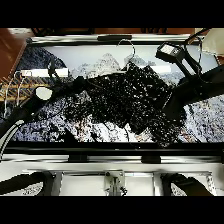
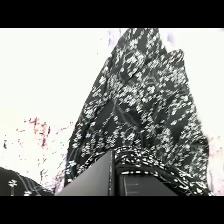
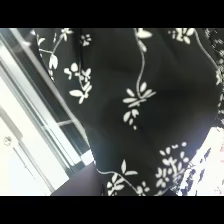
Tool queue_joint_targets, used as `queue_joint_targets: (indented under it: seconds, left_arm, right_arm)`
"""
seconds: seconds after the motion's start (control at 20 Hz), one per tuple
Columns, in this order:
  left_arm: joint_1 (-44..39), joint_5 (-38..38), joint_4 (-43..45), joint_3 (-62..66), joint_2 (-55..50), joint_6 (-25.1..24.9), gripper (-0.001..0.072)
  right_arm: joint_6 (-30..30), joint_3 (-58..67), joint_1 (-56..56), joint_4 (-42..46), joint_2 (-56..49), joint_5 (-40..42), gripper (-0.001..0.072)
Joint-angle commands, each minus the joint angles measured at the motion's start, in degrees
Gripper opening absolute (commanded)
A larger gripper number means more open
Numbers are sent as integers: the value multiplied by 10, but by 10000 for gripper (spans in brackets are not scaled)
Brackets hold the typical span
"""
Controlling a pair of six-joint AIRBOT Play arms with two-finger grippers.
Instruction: Fold the shirts.
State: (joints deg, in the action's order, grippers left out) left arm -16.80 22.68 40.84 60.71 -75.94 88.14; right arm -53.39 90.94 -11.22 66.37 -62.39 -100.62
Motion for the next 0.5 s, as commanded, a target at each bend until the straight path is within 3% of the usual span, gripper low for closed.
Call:
queue_joint_targets:
  seconds: [0.0,0.15,0.45]
  left_arm:
    - [-3,3,-13,17,11,-11,52]
    - [-3,4,-12,42,45,-69,52]
    - [-19,22,-12,92,101,-80,52]
  right_arm:
    - [-18,0,0,-11,1,-8,61]
    - [-35,0,0,-9,1,-23,61]
    - [-45,0,-1,-5,1,-18,61]
